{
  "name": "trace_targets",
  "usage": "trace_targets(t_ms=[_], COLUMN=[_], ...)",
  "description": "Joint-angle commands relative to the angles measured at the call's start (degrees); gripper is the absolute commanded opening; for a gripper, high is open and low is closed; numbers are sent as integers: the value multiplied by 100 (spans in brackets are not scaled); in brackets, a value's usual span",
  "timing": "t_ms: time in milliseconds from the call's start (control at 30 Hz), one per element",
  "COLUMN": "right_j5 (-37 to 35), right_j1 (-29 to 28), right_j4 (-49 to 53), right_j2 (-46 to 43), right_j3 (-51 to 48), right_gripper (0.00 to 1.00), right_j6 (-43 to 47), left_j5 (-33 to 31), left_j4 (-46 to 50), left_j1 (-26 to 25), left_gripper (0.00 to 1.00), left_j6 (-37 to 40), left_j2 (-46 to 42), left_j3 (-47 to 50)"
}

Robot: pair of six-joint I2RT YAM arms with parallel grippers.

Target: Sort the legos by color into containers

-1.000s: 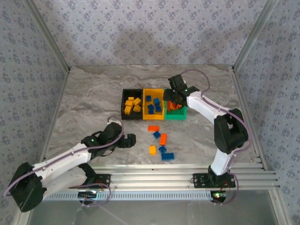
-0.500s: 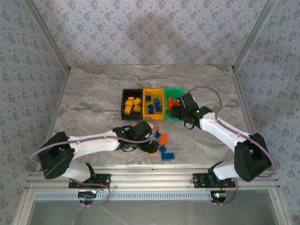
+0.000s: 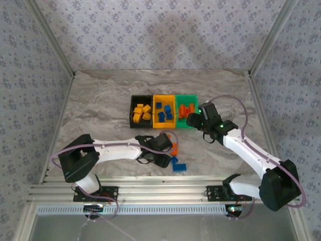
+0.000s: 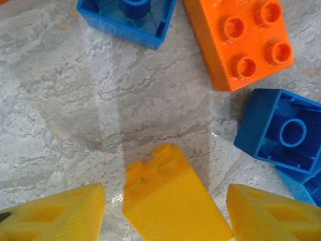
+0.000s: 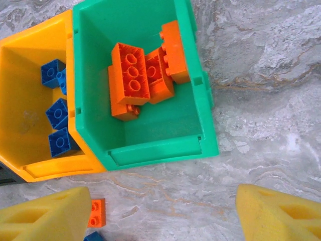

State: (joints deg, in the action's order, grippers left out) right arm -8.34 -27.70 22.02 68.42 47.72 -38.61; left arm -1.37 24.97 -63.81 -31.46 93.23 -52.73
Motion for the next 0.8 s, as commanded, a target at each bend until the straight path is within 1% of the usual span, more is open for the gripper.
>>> trace_targets(t_ms=[0, 233, 367, 433, 500, 567, 667, 767], right_j5=[-73, -86, -71, -56, -45, -14, 1, 8], right_j1=[53, 80, 89, 77, 77, 55, -10, -107], right_j4=[-37, -45, -47, -58, -75, -94, -107, -128], right_j2=[-116, -178, -219, -258, -302, -338, -349, -340], right_j3=[-65, -92, -106, -137, -169, -224, -270, -337], right_gripper=[78, 78, 78, 78, 77, 78, 78, 78], right_j6=[-81, -98, -128, -155, -181, -210, -232, -262], left_j5=[-100, -194, -379, -527, -618, -699, -793, -973], left_j4=[244, 297, 319, 370, 461, 491, 404, 177], left_j1=[-44, -44, -35, 10, 188, 481, 1080, 1711], left_gripper=[59, 42, 36, 36, 36, 35, 35, 37], left_j6=[9, -11, -35, 0, 50, 100, 172, 253], left_j2=[153, 139, -91, -286, -538, -880, -1432, -1720], left_j3=[-152, -165, -159, -165, -181, -176, -214, -402])
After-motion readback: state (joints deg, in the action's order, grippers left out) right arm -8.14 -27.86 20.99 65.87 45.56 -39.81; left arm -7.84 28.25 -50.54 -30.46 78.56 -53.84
